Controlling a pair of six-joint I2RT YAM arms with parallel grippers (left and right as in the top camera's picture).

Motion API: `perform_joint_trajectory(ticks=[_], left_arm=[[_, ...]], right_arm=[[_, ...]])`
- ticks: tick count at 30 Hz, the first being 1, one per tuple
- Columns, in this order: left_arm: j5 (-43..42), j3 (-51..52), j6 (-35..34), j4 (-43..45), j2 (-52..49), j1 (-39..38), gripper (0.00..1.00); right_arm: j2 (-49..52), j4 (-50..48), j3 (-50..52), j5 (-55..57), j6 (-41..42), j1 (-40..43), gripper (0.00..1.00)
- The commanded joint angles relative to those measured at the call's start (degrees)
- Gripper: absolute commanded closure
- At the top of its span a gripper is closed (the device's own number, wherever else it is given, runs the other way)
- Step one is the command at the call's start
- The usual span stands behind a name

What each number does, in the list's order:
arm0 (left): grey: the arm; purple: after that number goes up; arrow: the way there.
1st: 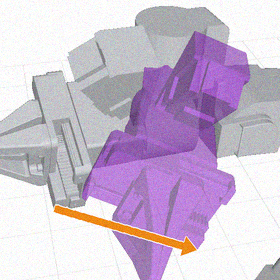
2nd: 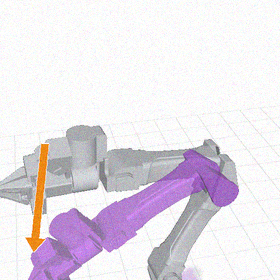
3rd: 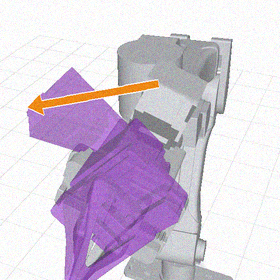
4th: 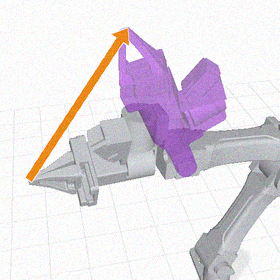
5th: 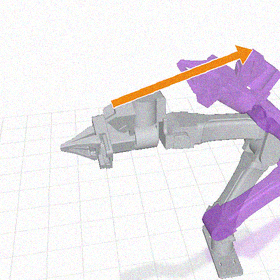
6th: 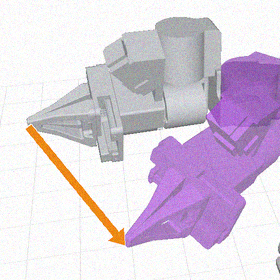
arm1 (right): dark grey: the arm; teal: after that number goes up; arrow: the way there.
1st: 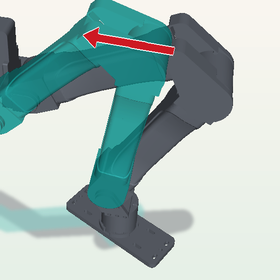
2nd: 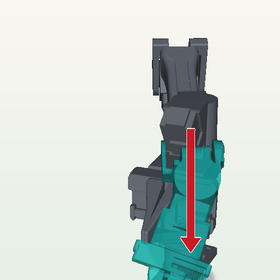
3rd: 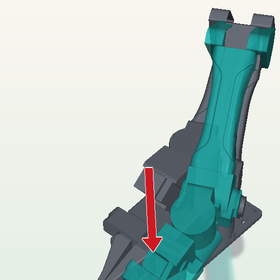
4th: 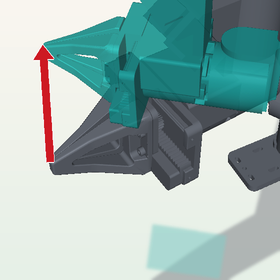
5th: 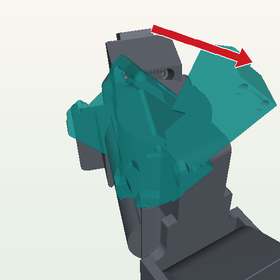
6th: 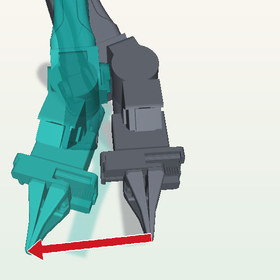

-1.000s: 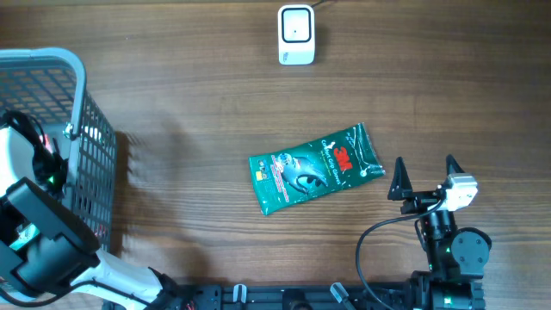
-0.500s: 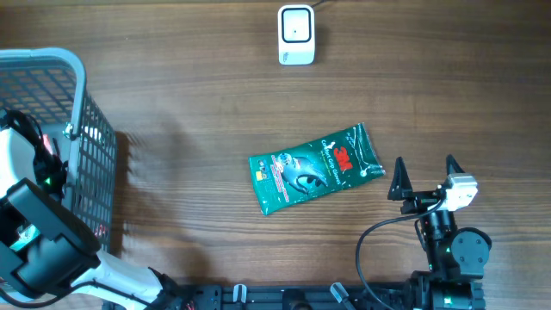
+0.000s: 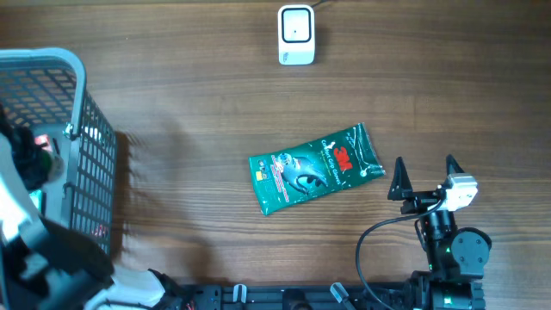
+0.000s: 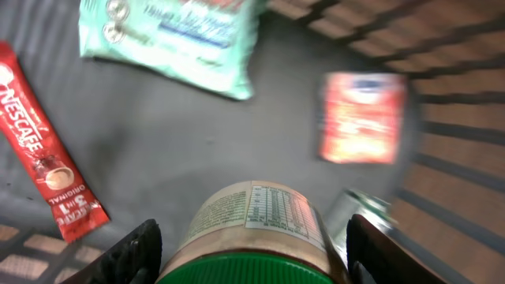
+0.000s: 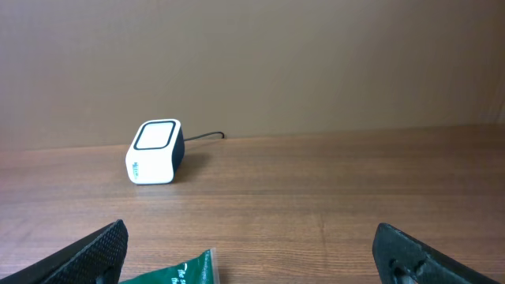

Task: Scan the item barcode
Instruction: 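Reach left gripper into basket and grasp green-capped jar, then carry green-capped jar out and set it beside the 3M pack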

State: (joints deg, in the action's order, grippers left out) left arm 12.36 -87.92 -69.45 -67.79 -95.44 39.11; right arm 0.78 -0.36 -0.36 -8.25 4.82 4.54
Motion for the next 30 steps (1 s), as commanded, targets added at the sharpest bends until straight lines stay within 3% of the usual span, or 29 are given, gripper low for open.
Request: perform_joint_trajectory(ticks=[1, 9, 13, 14, 20, 25, 30], left_arm=[[-4.5, -4.2, 4.9, -0.4, 11.4, 0.1, 0.46], [-25.4, -4.6, 6.5, 2.2, 32.1, -1.0, 0.47], [-29.5, -4.6, 6.5, 0.1, 36.6, -10.1, 0.47], [-29.3, -4.6, 6.8, -0.3, 36.5, -15.5, 0.47], [-17.8, -4.6, 7.7, -5.4, 28.7, -39.1, 0.47], [-11.9, -4.4, 7.5, -10.8, 17.0, -51.2, 0.47], [-9.7, -2.4, 7.3, -9.0, 2.6, -58.2, 0.48]], right_arm=[[-0.3, -0.2, 0.1, 0.6, -0.3, -0.1, 0.0], [-0.3, -0.2, 0.1, 0.6, -0.3, -0.1, 0.0], [-0.3, -0.2, 0.1, 0.6, -0.3, -0.1, 0.0], [-0.3, -0.2, 0.1, 0.6, -0.3, -0.1, 0.0], [-0.3, -0.2, 0.1, 0.6, -0.3, -0.1, 0.0], [-0.3, -0.2, 0.1, 0.6, -0.3, -0.1, 0.0], [-0.3, -0.2, 0.1, 0.6, -0.3, -0.1, 0.0]])
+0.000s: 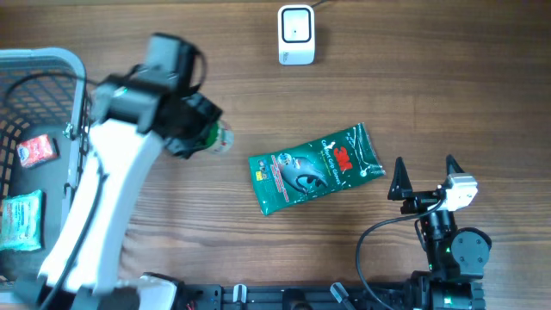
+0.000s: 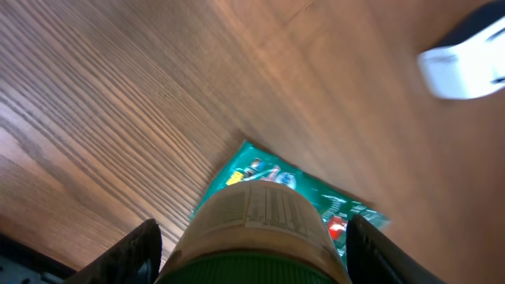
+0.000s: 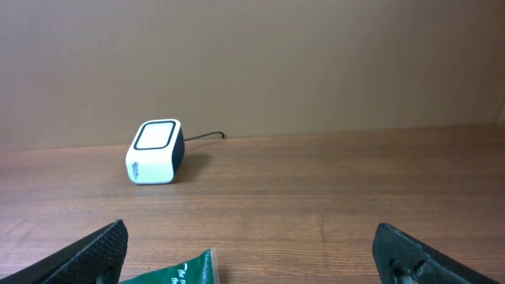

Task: Scan the item barcode
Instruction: 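Carry green-capped jar out and set it beside the 3M pack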

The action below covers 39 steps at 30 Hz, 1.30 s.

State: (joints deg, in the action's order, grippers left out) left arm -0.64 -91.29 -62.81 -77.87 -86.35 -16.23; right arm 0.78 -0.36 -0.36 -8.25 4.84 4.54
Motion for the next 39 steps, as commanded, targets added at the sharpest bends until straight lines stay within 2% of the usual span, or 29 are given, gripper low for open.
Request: perform_joint_trajectory(ticks=[1, 8, 13, 17, 20, 24, 25, 26, 28, 31, 34, 39], left_arm=[[4.0, 1.0, 0.7, 1.4, -9.1, -3.7, 0.48], [9.5, 1.1, -1.4, 8.8, -22.9, -5.9, 0.5], [12.2, 1.1, -12.4, 11.9, -28.0, -6.6, 0.5], [12.1, 1.1, -13.4, 14.4, -30.9, -9.6, 0.5], [13.8, 1.1, -15.7, 14.7, -32.7, -12.2, 0.45], [14.0, 1.1, -15.6, 14.3, -32.5, -12.5, 0.29], [14.3, 1.0, -15.3, 14.2, -32.3, -12.0, 0.16], [14.3, 0.9, -14.0, 14.3, -31.7, -11.5, 0.12], [15.2, -0.5, -11.4, 13.9, -30.3, -9.9, 0.1], [17.0, -4.4, -6.1, 13.8, -26.6, -7.2, 0.0], [17.2, -10.6, -0.4, 10.6, -21.8, -4.4, 0.0], [24.0, -26.6, 4.3, 0.9, -10.8, 1.2, 0.0]], right_arm=[[-0.3, -0.2, 0.1, 0.6, -0.3, -0.1, 0.0], [-0.3, -0.2, 0.1, 0.6, -0.4, -0.1, 0.01], [-0.3, -0.2, 0.1, 0.6, -0.3, -0.1, 0.0], [-0.3, -0.2, 0.1, 0.6, -0.3, -0.1, 0.0], [-0.3, -0.2, 0.1, 0.6, -0.3, -0.1, 0.0], [-0.3, -0.2, 0.1, 0.6, -0.3, -0.1, 0.0], [-0.3, -0.2, 0.1, 0.6, -0.3, -0.1, 0.0], [-0.3, -0.2, 0.1, 0.6, -0.3, -0.1, 0.0], [-0.3, -0.2, 0.1, 0.6, -0.3, -0.1, 0.0], [-0.3, -0.2, 0.1, 0.6, -0.3, -0.1, 0.0], [-0.3, -0.2, 0.1, 0.6, -0.3, -0.1, 0.0], [-0.3, -0.2, 0.1, 0.6, -0.3, -0.1, 0.0]])
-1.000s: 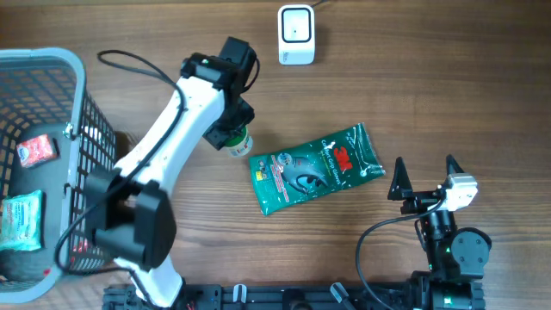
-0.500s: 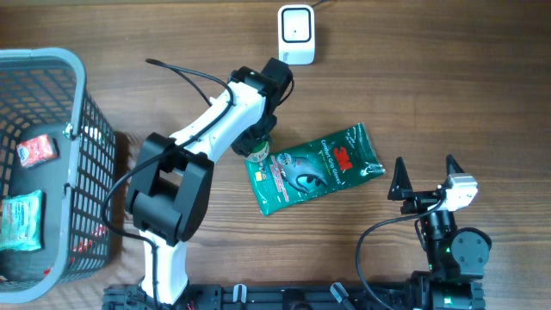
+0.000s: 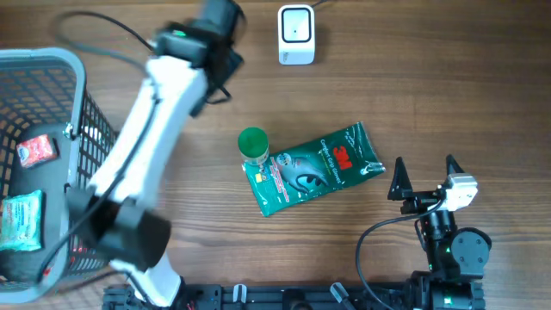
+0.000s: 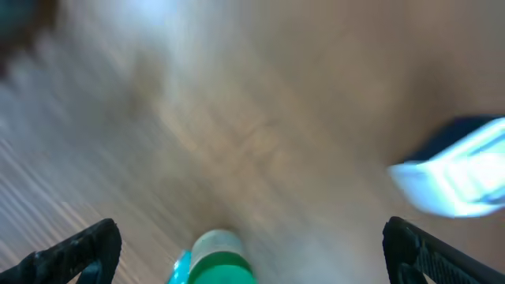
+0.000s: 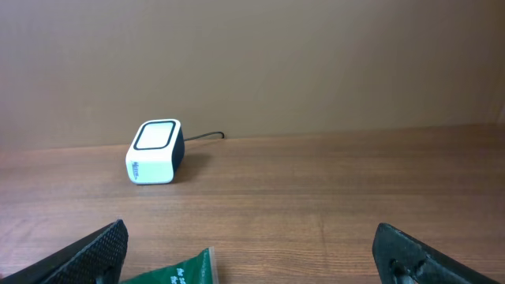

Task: Scan the item barcode
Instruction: 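Carry green-capped jar out and set it beside the 3M pack, then reach left gripper into basket and grasp Zappy wipes pack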

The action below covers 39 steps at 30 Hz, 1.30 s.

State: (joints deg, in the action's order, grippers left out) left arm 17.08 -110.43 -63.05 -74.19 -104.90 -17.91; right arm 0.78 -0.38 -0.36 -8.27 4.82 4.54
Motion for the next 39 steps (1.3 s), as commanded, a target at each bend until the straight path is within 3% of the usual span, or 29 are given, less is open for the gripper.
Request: perform_joint_trajectory(ticks=[1, 6, 10, 14, 19, 25, 32, 39], left_arm=[[7.8, -9.1, 4.6, -3.8, 10.6, 4.6, 0.0], [8.4, -9.4, 0.9, -9.5, 19.9, 18.3, 0.0], [8.0, -8.7, -5.2, -19.2, 20.3, 32.9, 0.0], [8.1, -3.8, -5.2, -19.8, 20.2, 43.8, 0.0], [7.0, 9.6, -5.2, -13.4, 20.2, 52.9, 0.0], [5.9, 31.3, -4.7, 3.9, 19.7, 60.2, 0.0], [6.2, 38.1, 16.5, 18.8, 9.6, 60.8, 0.0], [10.1, 38.1, 23.0, 20.3, -3.7, 60.8, 0.0]], right_arm=[[-0.3, -0.2, 0.1, 0.6, -0.3, -0.1, 0.0], [-0.3, -0.2, 0.1, 0.6, -0.3, -0.1, 0.01], [-0.3, -0.1, 0.1, 0.6, -0.3, -0.1, 0.0], [-0.3, -0.2, 0.1, 0.6, -0.3, -0.1, 0.0], [-0.3, -0.2, 0.1, 0.6, -0.3, -0.1, 0.0], [-0.3, -0.2, 0.1, 0.6, -0.3, -0.1, 0.0], [-0.3, -0.2, 0.1, 0.6, -0.3, -0.1, 0.0], [-0.3, -0.2, 0.1, 0.6, -0.3, -0.1, 0.0]])
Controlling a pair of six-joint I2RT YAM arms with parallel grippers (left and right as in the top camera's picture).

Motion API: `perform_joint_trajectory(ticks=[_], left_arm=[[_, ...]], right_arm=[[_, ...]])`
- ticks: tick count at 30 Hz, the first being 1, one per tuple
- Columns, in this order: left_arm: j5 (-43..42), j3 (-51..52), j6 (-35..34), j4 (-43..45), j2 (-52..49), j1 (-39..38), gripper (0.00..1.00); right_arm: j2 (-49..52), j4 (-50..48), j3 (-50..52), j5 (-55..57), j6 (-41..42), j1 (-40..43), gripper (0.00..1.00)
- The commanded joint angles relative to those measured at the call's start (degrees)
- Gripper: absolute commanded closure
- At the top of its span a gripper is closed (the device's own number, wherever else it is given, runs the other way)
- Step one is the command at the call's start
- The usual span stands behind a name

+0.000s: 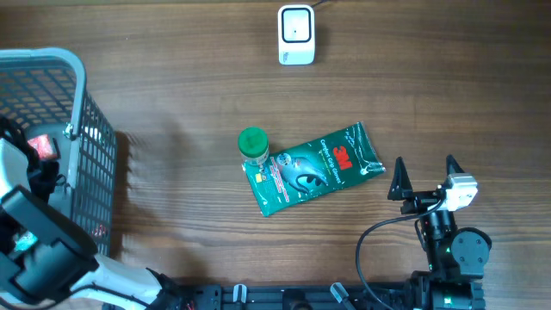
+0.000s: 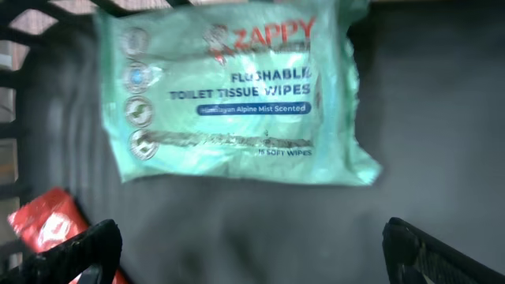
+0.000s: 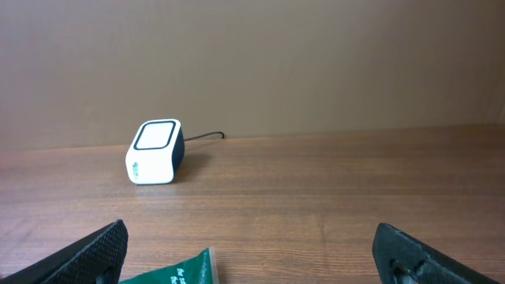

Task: Scan the item barcode
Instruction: 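Reach left gripper into basket and grasp Zappy wipes pack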

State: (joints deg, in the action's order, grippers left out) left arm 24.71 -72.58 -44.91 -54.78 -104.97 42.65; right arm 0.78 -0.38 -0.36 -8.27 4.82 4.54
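A jar with a green lid (image 1: 252,144) stands on the table, touching the left end of a green 3M packet (image 1: 314,168). The white barcode scanner (image 1: 295,34) sits at the far edge, also seen as the scanner (image 3: 155,151) from the right wrist. My left gripper (image 2: 256,260) is open inside the grey basket (image 1: 82,103), just over a pale green Zappy wipes pack (image 2: 229,95), with nothing between its fingers. My right gripper (image 1: 424,176) rests open right of the packet, whose corner (image 3: 177,274) shows at its left finger.
A red Nescafe sachet (image 2: 43,229) lies on the basket floor at my left finger. Another red pack (image 1: 39,146) shows in the basket from overhead. The left arm (image 1: 34,250) covers the basket's near part. The scanner's cable runs off the far edge.
My left arm was stretched out over the table near the scanner, gripper open. Now it is back inside the basket over the wipes pack. The jar, packet and right arm have not moved.
My left gripper was shut on the green-lidded jar inside the basket. Then it held the jar over the table left of the 3M packet. Then the jar stood free against the packet and the open gripper was near the scanner. Now the gripper is in the basket.
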Motion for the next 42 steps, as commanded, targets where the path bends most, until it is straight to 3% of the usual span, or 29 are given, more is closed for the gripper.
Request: perform_joint_trajectory(ticks=[1, 13, 19, 20, 23, 24, 31, 38, 42], left_arm=[[2.5, 0.2, 5.7, 1.4, -4.9, 0.3, 0.0], [9.0, 0.2, 5.7, 4.7, -5.7, 0.6, 0.01], [7.5, 0.4, 5.7, 4.5, -9.4, 2.7, 0.15], [6.6, 0.4, 5.7, 4.2, -11.0, 3.1, 0.28], [6.0, 0.4, 5.7, 3.1, -12.1, 3.1, 0.92], [6.0, 0.3, 5.5, 2.8, -12.0, 3.1, 0.96], [0.8, -4.4, 5.0, -1.2, -7.6, -0.3, 0.96], [-5.5, -23.6, 5.0, -10.0, 10.1, -6.9, 0.96], [-11.5, -25.5, 5.0, -8.6, 24.1, -8.8, 0.96]], right_arm=[[-0.3, -0.2, 0.1, 0.6, -0.3, -0.1, 0.0], [-0.2, -0.1, 0.1, 0.6, -0.3, -0.1, 0.0], [-0.2, -0.1, 0.1, 0.6, -0.3, -0.1, 0.0], [-0.2, -0.1, 0.1, 0.6, -0.3, -0.1, 0.0], [-0.2, -0.2, 0.1, 0.6, -0.3, -0.1, 0.0], [-0.2, -0.2, 0.1, 0.6, -0.3, -0.1, 0.0], [-0.2, -0.2, 0.1, 0.6, -0.3, -0.1, 0.0], [-0.2, -0.1, 0.1, 0.6, -0.3, -0.1, 0.01], [-0.2, -0.2, 0.1, 0.6, -0.3, -0.1, 0.0]])
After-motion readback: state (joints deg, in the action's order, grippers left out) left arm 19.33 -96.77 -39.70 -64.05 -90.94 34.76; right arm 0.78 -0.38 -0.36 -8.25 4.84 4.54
